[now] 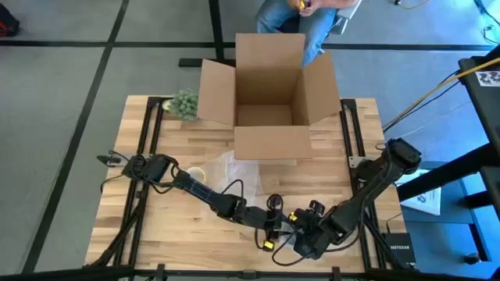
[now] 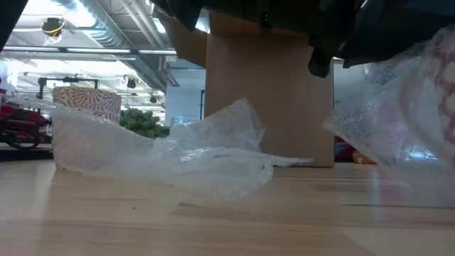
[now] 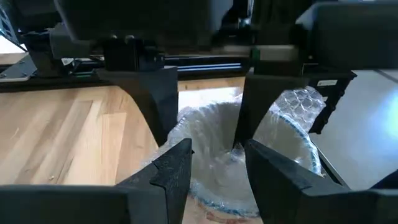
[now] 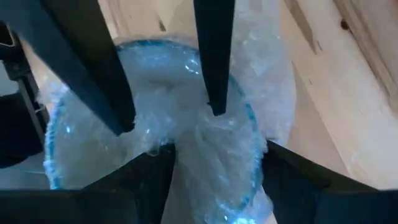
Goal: Wrap mug
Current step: Wrap the red mug with the right bubble wrap
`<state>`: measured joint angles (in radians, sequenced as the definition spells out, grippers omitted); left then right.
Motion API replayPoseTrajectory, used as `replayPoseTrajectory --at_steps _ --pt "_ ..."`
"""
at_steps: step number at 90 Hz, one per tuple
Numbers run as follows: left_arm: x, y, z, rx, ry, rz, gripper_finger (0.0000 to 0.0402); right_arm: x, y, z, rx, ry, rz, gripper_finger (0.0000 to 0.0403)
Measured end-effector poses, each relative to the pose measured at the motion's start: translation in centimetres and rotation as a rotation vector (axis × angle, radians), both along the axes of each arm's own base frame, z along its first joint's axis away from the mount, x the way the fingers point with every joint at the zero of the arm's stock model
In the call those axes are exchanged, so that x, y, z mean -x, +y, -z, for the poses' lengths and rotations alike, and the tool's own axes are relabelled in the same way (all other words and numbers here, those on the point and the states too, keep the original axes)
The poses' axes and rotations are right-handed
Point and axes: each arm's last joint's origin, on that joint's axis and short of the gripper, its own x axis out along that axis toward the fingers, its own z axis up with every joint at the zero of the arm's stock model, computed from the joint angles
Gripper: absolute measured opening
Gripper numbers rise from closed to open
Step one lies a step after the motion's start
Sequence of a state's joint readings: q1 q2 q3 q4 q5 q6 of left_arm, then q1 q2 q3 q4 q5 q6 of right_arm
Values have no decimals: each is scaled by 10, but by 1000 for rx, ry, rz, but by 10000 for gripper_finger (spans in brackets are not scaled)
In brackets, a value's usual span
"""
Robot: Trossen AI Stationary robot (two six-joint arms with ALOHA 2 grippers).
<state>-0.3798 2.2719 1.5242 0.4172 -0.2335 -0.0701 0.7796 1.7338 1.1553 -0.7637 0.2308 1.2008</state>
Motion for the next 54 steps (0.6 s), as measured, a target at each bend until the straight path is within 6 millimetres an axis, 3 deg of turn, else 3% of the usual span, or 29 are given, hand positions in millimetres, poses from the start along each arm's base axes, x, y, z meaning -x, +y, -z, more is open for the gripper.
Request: replayPoseTrajectory --at_steps 15,31,42,54 --pt "5 0 -16 -33 0 11 134 -4 -2 -2 22 -13 15 194" --pt "19 2 -47 -79 54 16 134 -5 0 -6 31 -36 18 185" --pt "33 7 -65 -128 154 6 134 -6 0 -6 40 -44 20 184" --pt "46 17 -68 -230 292 -72 134 -6 0 -6 47 -59 23 183"
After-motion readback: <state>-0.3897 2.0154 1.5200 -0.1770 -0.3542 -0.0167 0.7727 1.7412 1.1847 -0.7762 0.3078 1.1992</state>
